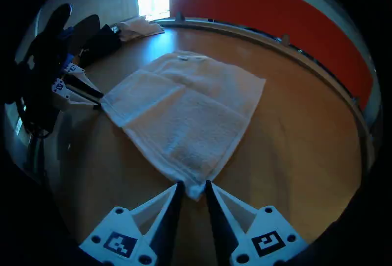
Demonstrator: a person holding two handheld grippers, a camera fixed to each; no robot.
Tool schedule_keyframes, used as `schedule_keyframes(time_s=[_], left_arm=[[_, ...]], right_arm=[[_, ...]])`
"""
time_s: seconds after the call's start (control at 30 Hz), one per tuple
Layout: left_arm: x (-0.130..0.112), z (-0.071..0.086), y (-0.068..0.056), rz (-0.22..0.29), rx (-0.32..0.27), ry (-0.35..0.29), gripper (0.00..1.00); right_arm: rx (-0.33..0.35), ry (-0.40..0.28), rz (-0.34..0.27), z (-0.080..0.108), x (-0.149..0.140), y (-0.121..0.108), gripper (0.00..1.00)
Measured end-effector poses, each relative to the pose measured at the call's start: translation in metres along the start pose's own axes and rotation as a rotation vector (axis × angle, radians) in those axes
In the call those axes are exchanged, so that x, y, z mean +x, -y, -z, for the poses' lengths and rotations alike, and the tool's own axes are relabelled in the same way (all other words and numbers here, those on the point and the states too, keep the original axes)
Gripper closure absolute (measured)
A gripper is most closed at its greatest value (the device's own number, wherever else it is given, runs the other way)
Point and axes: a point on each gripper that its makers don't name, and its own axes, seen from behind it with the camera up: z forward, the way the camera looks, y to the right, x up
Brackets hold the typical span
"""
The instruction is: Fold towel
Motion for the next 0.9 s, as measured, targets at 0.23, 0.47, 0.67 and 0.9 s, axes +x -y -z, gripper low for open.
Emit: schedule_keyframes(time_s=[0.23, 0.47, 0.67, 0.9], left_arm=[[-0.001, 0.001, 0.004, 0.037, 0.023, 0.004, 0.85], [-0.001, 0.001, 0.005, 0.057, 0.028, 0.007, 0.88], [-0.001, 0.002, 0.004, 0.071, 0.024, 0.008, 0.88], [0.001, 0.007, 0.007, 0.104, 0.024, 0.002, 0.89]], right_arm=[[0.000, -0.008, -0.008, 0.000, 0.003, 0.001, 0.79], [0.015, -0.014, -0.032, 0.004, 0.003, 0.004, 0.84], [0.029, -0.016, -0.043, 0.007, 0.002, 0.006, 0.85], [0.039, -0.015, -0.035, 0.010, 0.001, 0.008, 0.86]])
